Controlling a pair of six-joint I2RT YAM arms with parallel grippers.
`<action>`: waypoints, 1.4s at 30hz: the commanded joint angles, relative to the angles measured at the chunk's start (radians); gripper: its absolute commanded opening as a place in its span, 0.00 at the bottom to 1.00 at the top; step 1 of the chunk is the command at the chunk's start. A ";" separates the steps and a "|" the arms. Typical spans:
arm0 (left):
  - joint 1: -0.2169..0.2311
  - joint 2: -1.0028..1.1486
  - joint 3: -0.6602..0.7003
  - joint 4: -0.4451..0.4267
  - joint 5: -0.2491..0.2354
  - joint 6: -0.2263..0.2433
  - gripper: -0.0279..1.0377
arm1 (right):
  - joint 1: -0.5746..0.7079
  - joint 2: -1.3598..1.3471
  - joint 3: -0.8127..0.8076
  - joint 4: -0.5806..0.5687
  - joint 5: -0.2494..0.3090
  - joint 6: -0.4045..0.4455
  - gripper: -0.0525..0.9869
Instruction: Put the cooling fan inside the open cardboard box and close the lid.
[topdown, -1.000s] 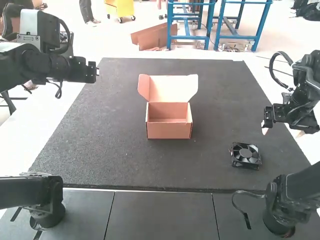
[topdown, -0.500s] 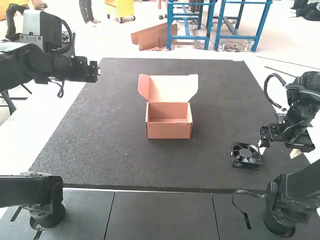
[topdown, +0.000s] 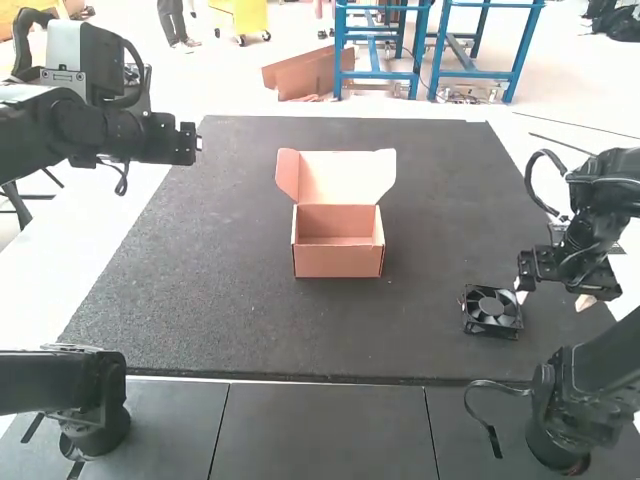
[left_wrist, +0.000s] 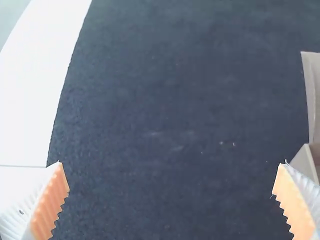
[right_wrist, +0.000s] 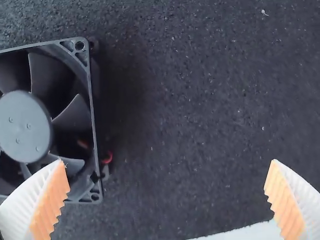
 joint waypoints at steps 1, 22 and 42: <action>-0.005 0.008 0.044 0.006 0.007 0.004 0.93 | -0.012 0.020 -0.010 0.010 0.005 -0.009 0.91; -0.002 0.010 0.053 0.003 0.007 0.001 0.93 | -0.010 0.150 -0.015 0.076 -0.010 -0.010 0.91; -0.002 0.008 0.077 -0.019 0.007 -0.001 0.93 | -0.010 0.237 -0.033 0.113 0.005 -0.015 0.80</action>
